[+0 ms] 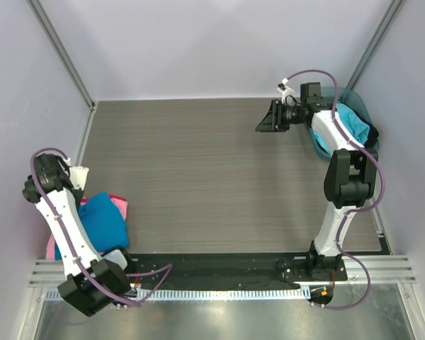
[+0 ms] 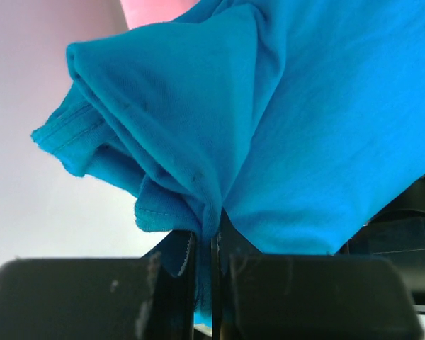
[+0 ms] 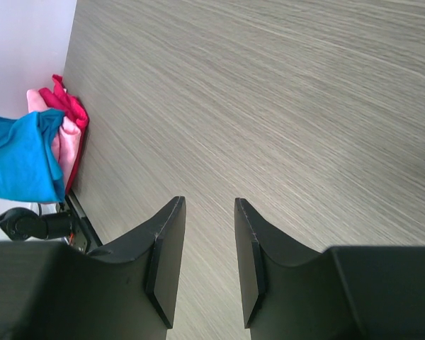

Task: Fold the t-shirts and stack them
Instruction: Neatly place the folded tshirt to the corner

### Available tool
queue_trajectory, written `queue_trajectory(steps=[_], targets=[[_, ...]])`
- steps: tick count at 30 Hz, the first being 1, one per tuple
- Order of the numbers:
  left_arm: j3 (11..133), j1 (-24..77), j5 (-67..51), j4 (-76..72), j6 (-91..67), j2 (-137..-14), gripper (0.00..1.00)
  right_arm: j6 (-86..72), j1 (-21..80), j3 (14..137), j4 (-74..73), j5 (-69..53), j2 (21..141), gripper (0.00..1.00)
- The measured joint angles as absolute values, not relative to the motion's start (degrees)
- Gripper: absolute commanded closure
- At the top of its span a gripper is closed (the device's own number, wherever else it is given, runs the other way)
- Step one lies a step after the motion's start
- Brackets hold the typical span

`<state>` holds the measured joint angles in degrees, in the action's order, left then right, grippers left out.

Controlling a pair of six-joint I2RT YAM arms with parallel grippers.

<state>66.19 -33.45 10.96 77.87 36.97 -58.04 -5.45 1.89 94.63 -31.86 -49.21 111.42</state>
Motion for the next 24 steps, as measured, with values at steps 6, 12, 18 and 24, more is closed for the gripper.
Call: queue_trajectory(steps=[6, 12, 18, 24], targets=[[66.46, -33.87, 10.35, 75.81, 38.22, -64.69, 1.0, -4.86, 3.07, 94.63, -31.94, -49.23, 111.53, 0.6], [67.59, -33.89, 9.8, 73.36, 38.11, -70.0, 1.0, -4.78, 3.33, 94.63, -31.94, -49.21, 112.68, 0.61], [68.99, -33.89, 9.85, 71.55, 37.87, -73.58, 1.0, -4.62, 3.38, 94.63, -31.97, -49.21, 113.69, 0.61], [69.89, -33.89, 9.98, 69.6, 36.67, -76.93, 0.98, -4.6, 3.38, 94.63, -31.94, -49.21, 114.5, 0.61]])
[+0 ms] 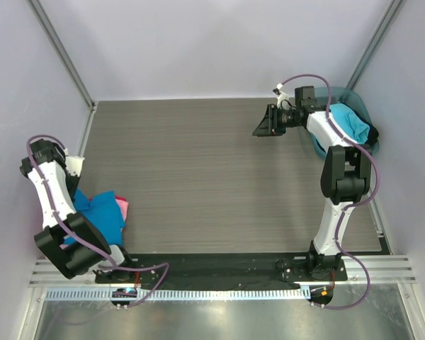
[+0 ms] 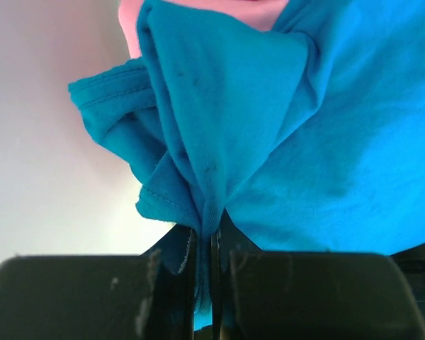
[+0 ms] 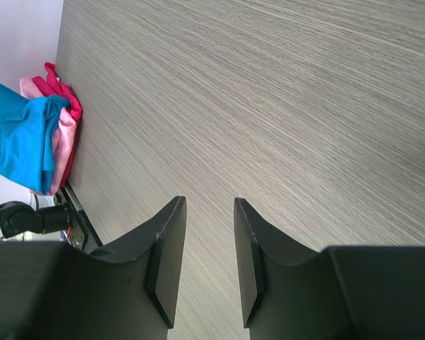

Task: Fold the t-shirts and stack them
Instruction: Neatly place the folded tshirt to the corner

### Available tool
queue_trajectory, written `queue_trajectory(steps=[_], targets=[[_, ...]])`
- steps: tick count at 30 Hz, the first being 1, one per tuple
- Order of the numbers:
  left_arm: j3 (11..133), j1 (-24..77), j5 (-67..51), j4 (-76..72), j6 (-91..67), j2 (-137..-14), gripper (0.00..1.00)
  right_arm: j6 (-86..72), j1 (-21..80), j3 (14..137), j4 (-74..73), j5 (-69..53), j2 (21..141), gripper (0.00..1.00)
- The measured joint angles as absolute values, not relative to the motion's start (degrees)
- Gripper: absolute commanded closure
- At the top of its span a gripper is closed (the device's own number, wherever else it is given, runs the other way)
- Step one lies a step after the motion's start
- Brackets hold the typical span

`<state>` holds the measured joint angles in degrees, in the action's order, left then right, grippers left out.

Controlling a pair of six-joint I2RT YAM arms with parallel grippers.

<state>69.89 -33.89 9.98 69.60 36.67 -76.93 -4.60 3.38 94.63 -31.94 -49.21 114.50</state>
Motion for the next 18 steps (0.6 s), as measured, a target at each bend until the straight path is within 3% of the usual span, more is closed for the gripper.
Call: queue_trajectory(steps=[4, 6, 8, 9, 13, 18], targets=[[70.59, -33.89, 10.61, 68.9, 35.57, -78.32, 0.82, -4.49, 3.4, 94.63, -31.97, -49.23, 115.04, 0.61], [70.06, -33.89, 11.62, 67.2, 35.11, -77.69, 0.64, -4.36, 3.42, 94.63, -31.97, -49.21, 115.13, 0.61], [68.99, -33.87, 13.08, 64.03, 34.65, -76.07, 0.54, -4.34, 3.42, 94.63, -31.97, -49.21, 115.15, 0.61], [68.75, -33.63, 13.85, 62.43, 34.15, -75.13, 0.43, -4.34, 3.42, 94.63, -31.92, -49.21, 115.15, 0.61], [70.19, -30.37, 17.45, 56.25, 31.97, -71.5, 0.4, -4.36, 3.42, 94.63, -31.81, -49.08, 115.15, 0.61], [79.7, -19.46, 19.75, 53.32, 27.79, -71.35, 0.36, -4.34, 3.42, 94.63, -31.79, -48.77, 115.15, 0.59]])
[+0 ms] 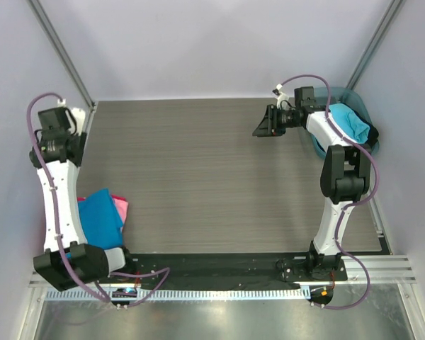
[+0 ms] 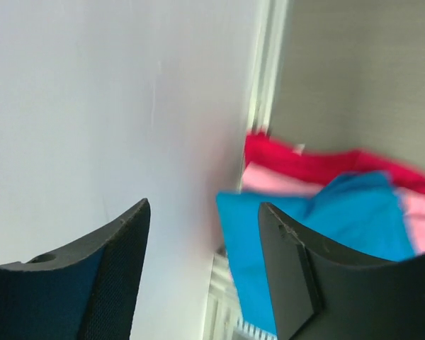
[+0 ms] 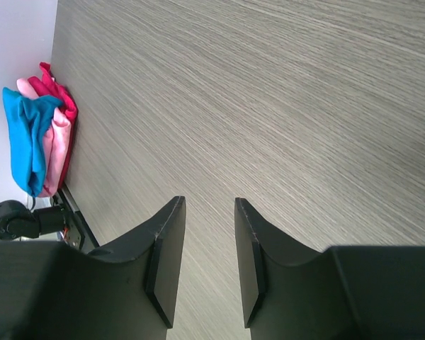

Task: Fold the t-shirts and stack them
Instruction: Neatly place the folded tshirt to the corner

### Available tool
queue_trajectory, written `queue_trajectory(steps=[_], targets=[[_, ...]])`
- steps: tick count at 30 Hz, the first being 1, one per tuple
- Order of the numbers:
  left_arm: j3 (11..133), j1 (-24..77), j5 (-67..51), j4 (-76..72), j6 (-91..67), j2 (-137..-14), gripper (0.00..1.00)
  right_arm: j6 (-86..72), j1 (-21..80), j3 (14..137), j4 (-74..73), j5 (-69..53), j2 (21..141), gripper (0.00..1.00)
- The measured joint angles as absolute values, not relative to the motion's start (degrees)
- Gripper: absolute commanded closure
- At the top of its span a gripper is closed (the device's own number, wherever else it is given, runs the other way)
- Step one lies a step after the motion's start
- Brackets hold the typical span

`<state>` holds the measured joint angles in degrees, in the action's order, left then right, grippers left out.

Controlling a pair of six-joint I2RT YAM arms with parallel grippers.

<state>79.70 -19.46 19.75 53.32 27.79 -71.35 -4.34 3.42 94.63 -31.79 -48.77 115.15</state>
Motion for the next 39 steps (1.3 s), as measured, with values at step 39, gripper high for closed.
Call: queue_trajectory(steps=[39], targets=[[81.32, -7.99, 12.78, 70.63, 12.71, -97.17, 0.55, 4.47, 3.31, 95.09, -33.39, -49.87, 117.03, 0.59]])
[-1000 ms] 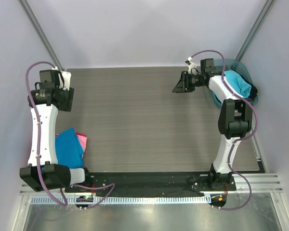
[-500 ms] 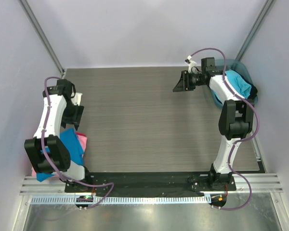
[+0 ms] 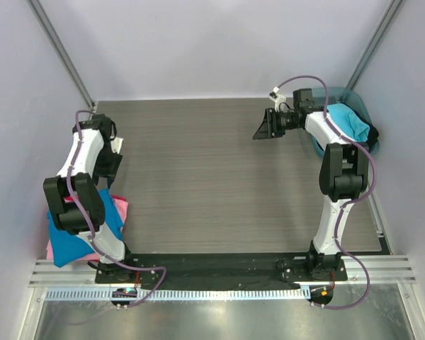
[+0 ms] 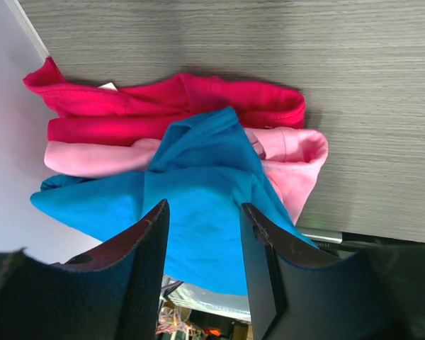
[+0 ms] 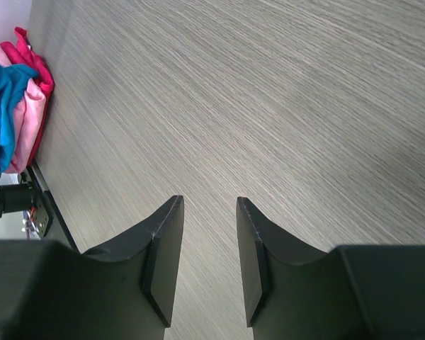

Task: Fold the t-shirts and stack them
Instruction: Neatly place the folded tshirt to the corner

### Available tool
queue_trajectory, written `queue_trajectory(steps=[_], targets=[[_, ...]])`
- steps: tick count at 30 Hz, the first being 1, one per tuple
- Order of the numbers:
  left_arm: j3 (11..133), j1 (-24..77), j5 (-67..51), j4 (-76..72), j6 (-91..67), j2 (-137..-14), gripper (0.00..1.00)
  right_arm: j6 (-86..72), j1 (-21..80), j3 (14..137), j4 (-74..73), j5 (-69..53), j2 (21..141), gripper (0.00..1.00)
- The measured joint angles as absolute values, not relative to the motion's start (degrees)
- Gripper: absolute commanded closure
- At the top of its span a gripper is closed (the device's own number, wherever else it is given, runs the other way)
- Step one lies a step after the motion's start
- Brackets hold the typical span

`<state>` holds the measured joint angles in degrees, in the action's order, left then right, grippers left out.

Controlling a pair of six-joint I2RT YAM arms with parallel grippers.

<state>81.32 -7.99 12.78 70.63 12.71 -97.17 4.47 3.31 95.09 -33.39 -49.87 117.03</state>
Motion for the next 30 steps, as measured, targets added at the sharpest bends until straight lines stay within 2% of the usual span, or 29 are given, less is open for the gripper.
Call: queue_trajectory(steps=[16, 19, 20, 21, 25, 27, 30], targets=[[80.88, -7.44, 13.93, 70.04, 13.98, -101.71, 0.6, 5.63, 1.74, 94.45, -33.47, -50.24, 117.03, 0.59], [80.88, -6.83, 13.91, 70.13, 14.04, -102.17, 0.71, 5.76, 1.37, 94.26, -33.45, -50.3, 117.03, 0.59], [80.88, -6.63, 13.91, 70.15, 14.09, -102.28, 0.79, 5.76, 1.34, 94.15, -33.47, -50.3, 117.03, 0.59], [80.88, -6.44, 13.89, 70.17, 14.06, -102.3, 0.83, 5.76, 1.26, 94.06, -33.47, -50.3, 117.03, 0.59], [80.84, -6.11, 13.82, 70.61, 14.52, -102.37, 0.9, 6.0, 0.99, 93.47, -33.47, -50.33, 117.03, 0.59], [80.75, -6.07, 13.82, 70.83, 14.66, -102.39, 0.99, 6.15, 0.97, 92.84, -33.45, -50.35, 117.03, 0.59], [80.71, -6.07, 13.69, 71.18, 15.2, -102.39, 0.99, 6.22, 0.89, 91.77, -33.54, -50.33, 117.03, 0.59]])
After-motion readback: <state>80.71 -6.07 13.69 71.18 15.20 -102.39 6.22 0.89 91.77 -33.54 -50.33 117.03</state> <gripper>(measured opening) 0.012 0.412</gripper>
